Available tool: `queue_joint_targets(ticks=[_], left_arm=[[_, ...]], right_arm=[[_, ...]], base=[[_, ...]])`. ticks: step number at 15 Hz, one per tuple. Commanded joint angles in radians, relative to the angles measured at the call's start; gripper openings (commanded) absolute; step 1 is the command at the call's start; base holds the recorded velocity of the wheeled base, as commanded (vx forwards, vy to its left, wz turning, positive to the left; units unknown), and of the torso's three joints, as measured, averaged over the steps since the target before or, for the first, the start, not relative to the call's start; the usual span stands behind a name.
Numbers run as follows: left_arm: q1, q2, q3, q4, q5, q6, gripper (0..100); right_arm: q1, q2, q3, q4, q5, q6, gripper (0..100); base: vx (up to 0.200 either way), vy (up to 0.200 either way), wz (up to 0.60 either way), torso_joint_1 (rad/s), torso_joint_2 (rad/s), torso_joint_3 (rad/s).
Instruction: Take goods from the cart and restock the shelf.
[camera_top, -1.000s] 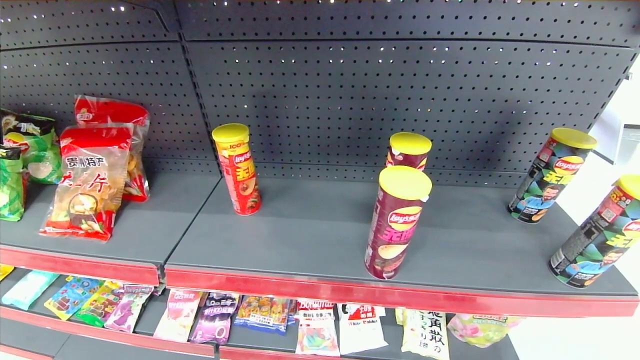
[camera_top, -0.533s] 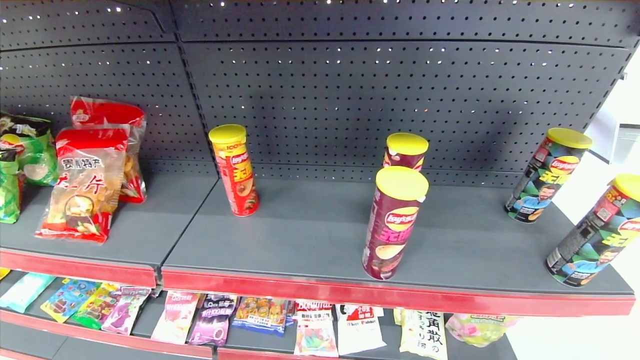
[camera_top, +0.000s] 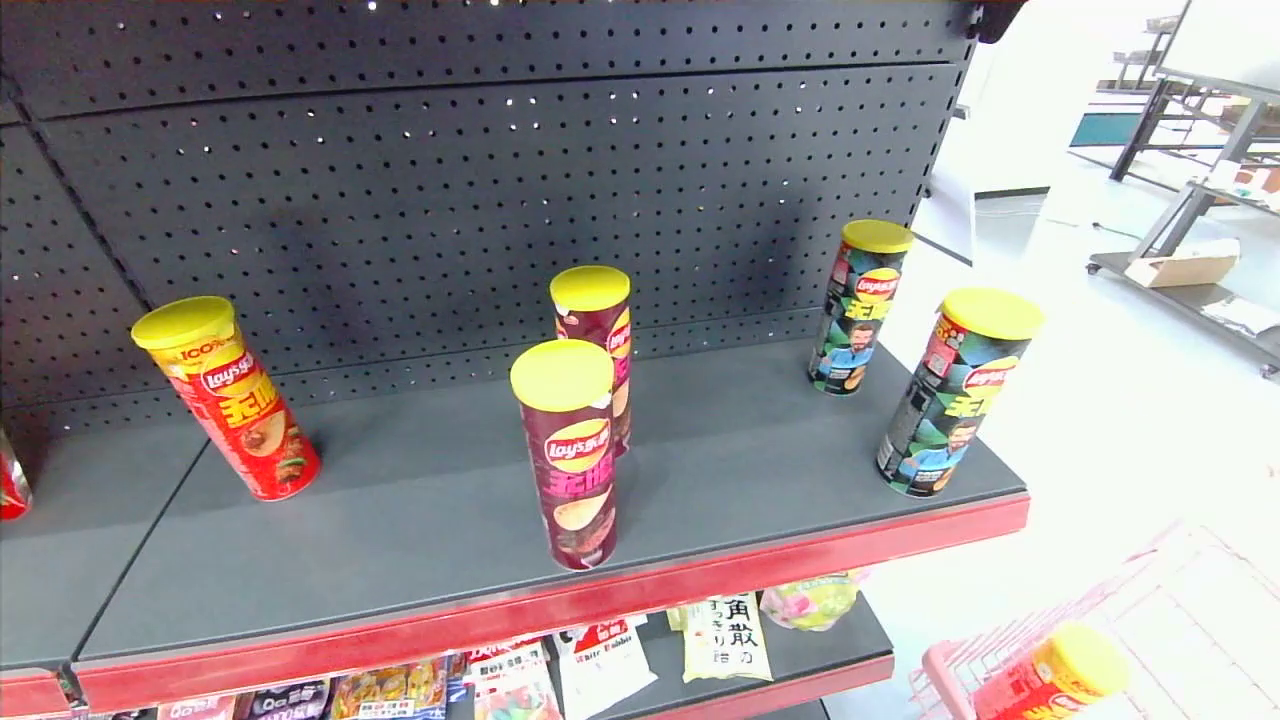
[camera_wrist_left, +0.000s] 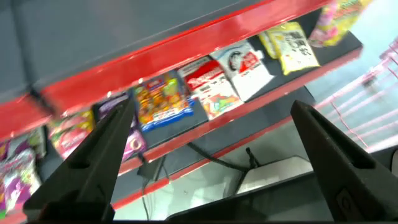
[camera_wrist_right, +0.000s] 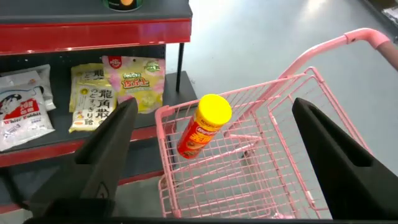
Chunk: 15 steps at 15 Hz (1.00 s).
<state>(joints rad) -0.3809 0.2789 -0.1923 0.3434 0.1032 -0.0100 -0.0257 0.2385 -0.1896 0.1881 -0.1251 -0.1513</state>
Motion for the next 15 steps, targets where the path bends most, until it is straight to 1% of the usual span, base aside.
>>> queue_joint_targets(ticks=[1,2,3,4,5,6,7,8,9,10,12,13,14,15], left_arm=[[0.0,0.164,-0.027,-0.095,-0.054,-0.002,100],[0.0,0.284,-0.045,-0.178,-0.066,-0.005,100],[0.0,0.353,-0.056,-0.224,-0.069,-0.008,100],[0.0,0.529,-0.076,-0.35,-0.068,-0.021,100],[0.0,0.615,-0.088,-0.42,-0.066,-0.038,100],[0.0,0.775,-0.122,-0.543,-0.054,-0.053,100],[0.0,0.784,-0.124,-0.549,-0.053,-0.054,100],[-0.004,0.965,-0.16,-0.713,-0.025,-0.081,100],[-0.01,0.993,-0.165,-0.738,-0.023,-0.082,100],[-0.033,1.077,-0.182,-0.788,-0.022,-0.085,100],[-0.081,1.152,-0.203,-0.787,-0.02,-0.099,100],[-0.102,1.186,-0.226,-0.785,-0.02,-0.119,100],[-0.113,1.224,-0.259,-0.784,-0.017,-0.134,100],[-0.113,1.246,-0.277,-0.784,-0.017,-0.14,100]], right_arm=[[-0.003,-0.1,0.044,-0.002,-0.004,0.001,100],[-0.005,-0.153,0.076,-0.012,-0.002,-0.001,100],[-0.003,-0.165,0.076,-0.01,-0.002,0.001,100],[-0.006,-0.174,0.076,-0.01,-0.007,0.007,100],[-0.005,-0.176,0.076,-0.01,-0.008,0.006,100],[-0.005,-0.176,0.076,-0.01,-0.005,0.006,100],[-0.005,-0.176,0.076,-0.01,-0.005,0.006,100],[-0.002,-0.174,0.076,-0.01,-0.004,0.006,100],[-0.002,-0.174,0.076,-0.01,-0.004,0.006,100],[-0.002,-0.174,0.076,-0.01,-0.001,0.006,100],[0.0,-0.177,0.076,-0.01,-0.001,0.006,100],[0.0,-0.179,0.076,-0.01,-0.001,0.006,100],[0.0,-0.179,0.076,-0.01,0.001,0.006,100],[0.0,-0.179,0.076,-0.01,0.001,0.006,100]], base=[[0.0,0.0,0.0,0.0,0.0,0.0],[0.0,0.0,0.0,0.0,0.0,0.0],[0.0,0.0,0.0,0.0,0.0,0.0],[0.0,0.0,0.0,0.0,0.0,0.0],[0.0,0.0,0.0,0.0,0.0,0.0],[0.0,0.0,0.0,0.0,0.0,0.0],[0.0,0.0,0.0,0.0,0.0,0.0],[0.0,0.0,0.0,0.0,0.0,0.0],[0.0,0.0,0.0,0.0,0.0,0.0],[0.0,0.0,0.0,0.0,0.0,0.0],[0.0,0.0,0.0,0.0,0.0,0.0],[0.0,0.0,0.0,0.0,0.0,0.0],[0.0,0.0,0.0,0.0,0.0,0.0],[0.0,0.0,0.0,0.0,0.0,0.0]])
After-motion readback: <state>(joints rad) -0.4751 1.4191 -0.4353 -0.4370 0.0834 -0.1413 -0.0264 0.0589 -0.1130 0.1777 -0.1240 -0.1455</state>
